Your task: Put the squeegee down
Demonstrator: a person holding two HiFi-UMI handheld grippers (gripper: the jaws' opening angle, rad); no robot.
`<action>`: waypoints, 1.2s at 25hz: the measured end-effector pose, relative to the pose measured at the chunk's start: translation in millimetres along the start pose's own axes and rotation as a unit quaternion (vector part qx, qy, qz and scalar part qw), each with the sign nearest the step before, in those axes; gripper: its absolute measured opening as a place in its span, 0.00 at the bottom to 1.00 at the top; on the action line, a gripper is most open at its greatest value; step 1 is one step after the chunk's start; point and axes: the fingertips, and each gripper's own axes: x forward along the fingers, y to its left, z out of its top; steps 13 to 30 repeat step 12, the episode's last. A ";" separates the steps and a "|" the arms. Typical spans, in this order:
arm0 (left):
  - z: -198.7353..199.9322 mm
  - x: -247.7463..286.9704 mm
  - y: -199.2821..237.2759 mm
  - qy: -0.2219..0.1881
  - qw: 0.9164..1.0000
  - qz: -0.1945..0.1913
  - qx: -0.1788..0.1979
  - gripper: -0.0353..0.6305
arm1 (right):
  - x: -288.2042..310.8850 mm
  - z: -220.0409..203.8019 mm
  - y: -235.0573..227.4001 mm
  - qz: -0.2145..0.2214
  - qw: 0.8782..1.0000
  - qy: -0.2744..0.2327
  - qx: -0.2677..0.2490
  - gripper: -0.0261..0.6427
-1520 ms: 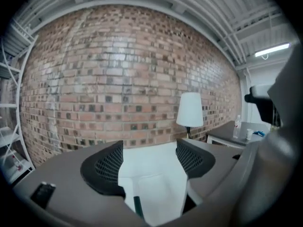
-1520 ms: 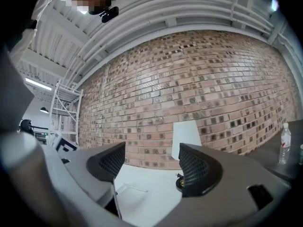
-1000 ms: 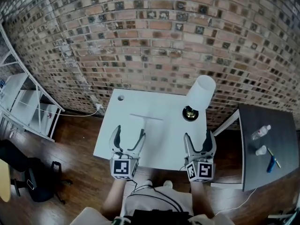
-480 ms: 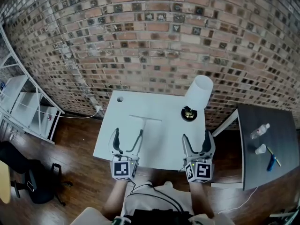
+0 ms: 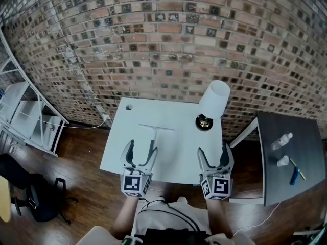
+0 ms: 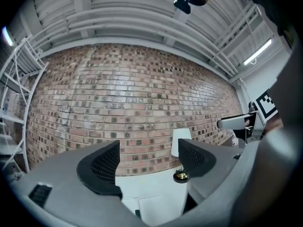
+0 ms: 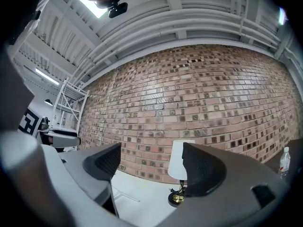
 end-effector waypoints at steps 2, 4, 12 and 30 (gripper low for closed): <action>-1.8 -1.0 -3.9 0.010 1.000 -0.005 0.000 0.61 | -1.3 -1.5 -3.9 -0.003 1.000 -0.003 -0.006 0.69; -1.5 -1.5 -5.6 0.006 1.000 -0.009 0.003 0.61 | -1.2 -4.1 -5.6 -0.004 1.000 -0.004 -0.011 0.69; -3.3 -4.0 -6.8 0.004 1.000 -0.009 -0.004 0.61 | -1.1 -7.7 9.5 0.022 1.000 0.010 0.007 0.69; -3.3 -4.0 -6.8 0.004 1.000 -0.009 -0.004 0.61 | -1.1 -7.7 9.5 0.022 1.000 0.010 0.007 0.69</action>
